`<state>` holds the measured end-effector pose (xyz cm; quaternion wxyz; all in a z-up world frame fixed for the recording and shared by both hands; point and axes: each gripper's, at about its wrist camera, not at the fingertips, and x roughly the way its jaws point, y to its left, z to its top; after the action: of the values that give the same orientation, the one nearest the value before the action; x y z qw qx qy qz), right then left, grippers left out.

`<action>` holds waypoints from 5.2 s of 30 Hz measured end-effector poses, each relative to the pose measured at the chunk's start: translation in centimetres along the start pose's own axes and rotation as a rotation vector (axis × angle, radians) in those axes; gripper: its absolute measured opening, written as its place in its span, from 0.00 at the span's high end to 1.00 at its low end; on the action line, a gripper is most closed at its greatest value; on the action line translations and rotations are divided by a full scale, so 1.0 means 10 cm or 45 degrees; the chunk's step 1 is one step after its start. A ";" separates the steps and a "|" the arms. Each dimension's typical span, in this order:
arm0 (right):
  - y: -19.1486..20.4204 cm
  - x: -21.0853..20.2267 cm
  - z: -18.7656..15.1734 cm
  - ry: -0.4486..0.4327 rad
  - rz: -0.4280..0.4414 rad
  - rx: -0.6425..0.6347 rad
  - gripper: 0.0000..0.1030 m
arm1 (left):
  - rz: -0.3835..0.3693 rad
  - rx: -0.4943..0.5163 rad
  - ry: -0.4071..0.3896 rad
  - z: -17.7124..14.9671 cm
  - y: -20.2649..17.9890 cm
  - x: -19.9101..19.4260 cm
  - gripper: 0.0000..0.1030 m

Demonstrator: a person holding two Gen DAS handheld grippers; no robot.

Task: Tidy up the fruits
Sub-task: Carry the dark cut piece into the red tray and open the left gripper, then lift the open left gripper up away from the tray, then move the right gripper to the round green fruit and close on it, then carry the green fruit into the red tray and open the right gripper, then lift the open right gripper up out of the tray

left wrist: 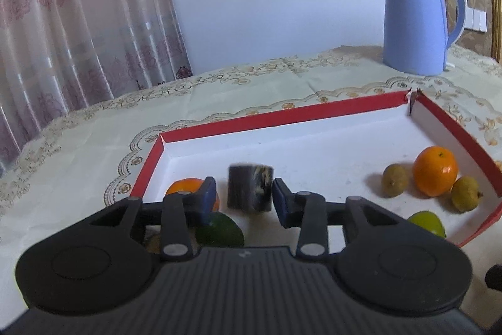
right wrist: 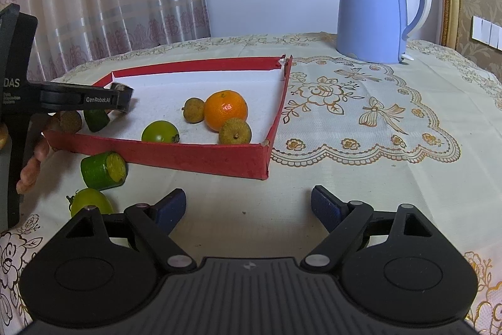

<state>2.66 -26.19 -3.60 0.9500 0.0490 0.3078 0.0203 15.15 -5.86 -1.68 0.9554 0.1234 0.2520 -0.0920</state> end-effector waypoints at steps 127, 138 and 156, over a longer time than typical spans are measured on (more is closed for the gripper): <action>0.53 0.36 0.53 -0.125 -0.052 -0.253 0.42 | 0.013 -0.244 0.176 -0.77 0.58 -0.68 0.00; 0.46 0.15 0.53 -0.246 -0.035 -0.167 0.35 | 0.013 -0.244 0.176 -0.77 0.58 -0.68 0.00; 0.10 -0.22 -0.01 -0.163 0.040 -0.023 0.27 | -0.119 -0.073 -0.001 -0.80 0.29 -0.99 0.00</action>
<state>0.80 -25.30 -2.28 0.9677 0.0465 0.2452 0.0349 3.68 0.26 -2.82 0.9534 0.0839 0.2596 -0.1293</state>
